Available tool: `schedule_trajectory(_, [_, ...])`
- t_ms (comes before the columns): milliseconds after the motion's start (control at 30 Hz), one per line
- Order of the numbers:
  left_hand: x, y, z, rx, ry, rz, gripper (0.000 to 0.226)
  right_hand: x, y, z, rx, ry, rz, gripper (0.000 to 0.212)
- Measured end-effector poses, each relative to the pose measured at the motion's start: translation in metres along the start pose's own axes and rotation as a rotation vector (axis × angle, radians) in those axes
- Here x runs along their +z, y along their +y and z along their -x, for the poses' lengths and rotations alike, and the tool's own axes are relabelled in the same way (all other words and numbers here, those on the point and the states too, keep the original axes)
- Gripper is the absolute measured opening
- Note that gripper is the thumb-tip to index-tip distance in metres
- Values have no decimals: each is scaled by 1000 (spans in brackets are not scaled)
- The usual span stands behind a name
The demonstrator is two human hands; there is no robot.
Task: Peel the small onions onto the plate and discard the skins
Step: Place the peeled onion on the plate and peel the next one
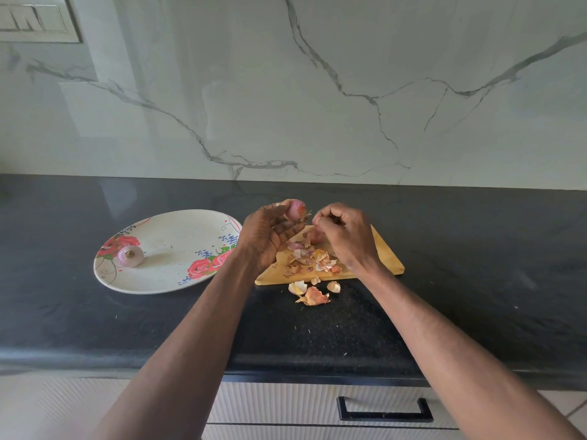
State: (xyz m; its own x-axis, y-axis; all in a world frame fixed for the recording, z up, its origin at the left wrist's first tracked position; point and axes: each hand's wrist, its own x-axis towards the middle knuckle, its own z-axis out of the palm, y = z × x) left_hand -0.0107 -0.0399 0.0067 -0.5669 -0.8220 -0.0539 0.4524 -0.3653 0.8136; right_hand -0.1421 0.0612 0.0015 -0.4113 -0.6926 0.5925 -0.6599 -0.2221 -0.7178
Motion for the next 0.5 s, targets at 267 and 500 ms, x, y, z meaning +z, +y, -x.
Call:
schedule_trajectory(267, [5, -2, 4, 10, -59, -169, 21, 6, 1, -2, 0, 8, 71, 38])
schedule_trajectory(500, [6, -4, 3, 24, -58, -168, 24, 9, 3, 1, -33, 144, 47, 5])
